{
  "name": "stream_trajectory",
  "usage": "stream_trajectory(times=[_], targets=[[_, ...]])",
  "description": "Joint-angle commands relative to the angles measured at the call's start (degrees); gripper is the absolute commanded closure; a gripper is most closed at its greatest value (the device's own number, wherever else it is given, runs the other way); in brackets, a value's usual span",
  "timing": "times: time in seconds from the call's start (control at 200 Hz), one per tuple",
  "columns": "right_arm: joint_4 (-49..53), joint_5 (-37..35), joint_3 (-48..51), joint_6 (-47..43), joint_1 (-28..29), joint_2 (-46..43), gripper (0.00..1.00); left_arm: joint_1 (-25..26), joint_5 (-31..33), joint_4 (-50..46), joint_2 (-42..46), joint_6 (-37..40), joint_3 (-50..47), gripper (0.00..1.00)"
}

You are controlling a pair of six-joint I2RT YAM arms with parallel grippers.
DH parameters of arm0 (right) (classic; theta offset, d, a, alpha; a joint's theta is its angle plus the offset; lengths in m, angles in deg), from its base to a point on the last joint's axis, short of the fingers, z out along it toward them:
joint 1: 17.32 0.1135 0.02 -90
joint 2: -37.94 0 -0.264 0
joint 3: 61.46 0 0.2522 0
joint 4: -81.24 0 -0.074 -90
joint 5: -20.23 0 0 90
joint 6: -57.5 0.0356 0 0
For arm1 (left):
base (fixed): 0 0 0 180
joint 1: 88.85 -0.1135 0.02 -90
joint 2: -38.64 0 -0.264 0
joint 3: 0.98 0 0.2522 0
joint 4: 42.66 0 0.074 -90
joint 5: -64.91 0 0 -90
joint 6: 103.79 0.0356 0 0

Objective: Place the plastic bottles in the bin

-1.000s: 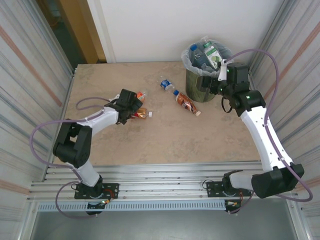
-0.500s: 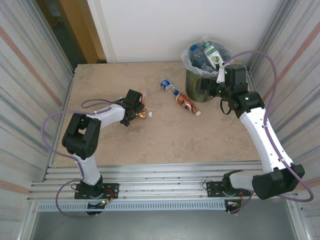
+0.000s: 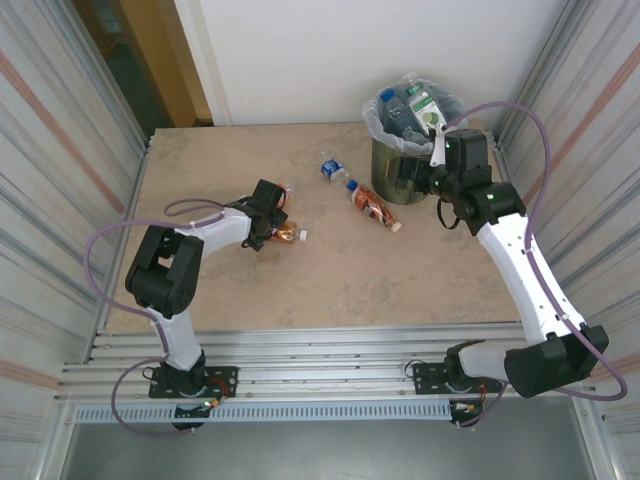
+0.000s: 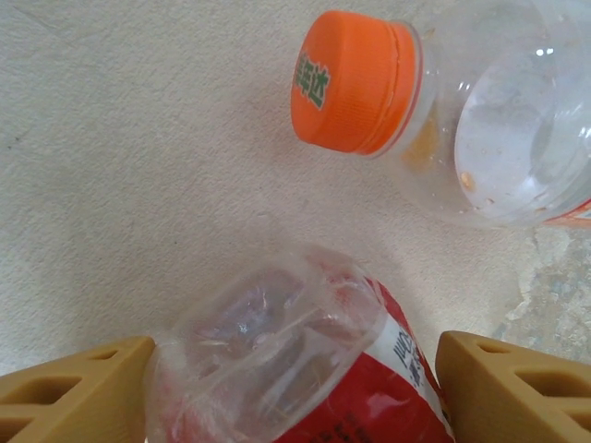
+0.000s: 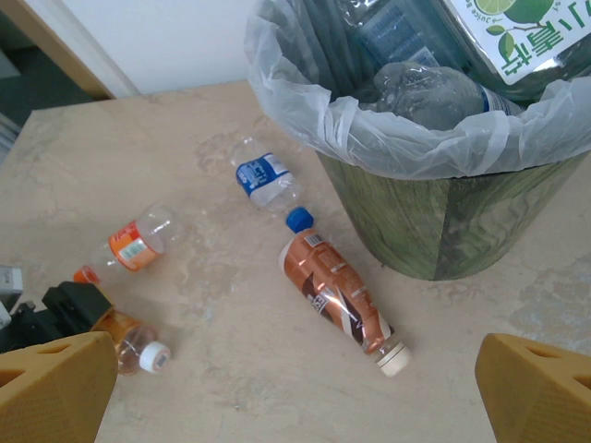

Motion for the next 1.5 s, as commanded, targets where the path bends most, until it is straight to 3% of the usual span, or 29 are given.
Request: stream_trajectory(times=[0.0,0.165,0.441,0.847,1.192,1.498], targets=[[0.68,-1.06,0.18,1.47,0.53,0.42,0.02,0.68,-1.00,-1.81,-0.66,0.03,-1.14,0.23],[0.77,-1.45,0.11,1.69,0.67,0.37,0.02,0.79,-2.35,-1.16,-1.07,1.23,-0.85,0.22],[1.37,-2.78,0.46,1.91,0.79,-0.09,0.02,1.32,-3.54,-0.30,1.09,4.26,-0.92,0.31],[0.90,-5.13,2.59,2.78,0.78,-1.33,0.02,1.88,-5.49,9.32,6.99,14.06,-2.96,0.34],[1.81,-17.00,9.42,8.55,-1.08,-8.06,0.02,4.24,-6.65,18.19,11.85,29.03,0.52,0.34],[3.80,-19.46,17.08,13.18,-4.87,-15.90,0.02,7.50,-7.25,26.16,11.45,43.31,13.71,0.34]])
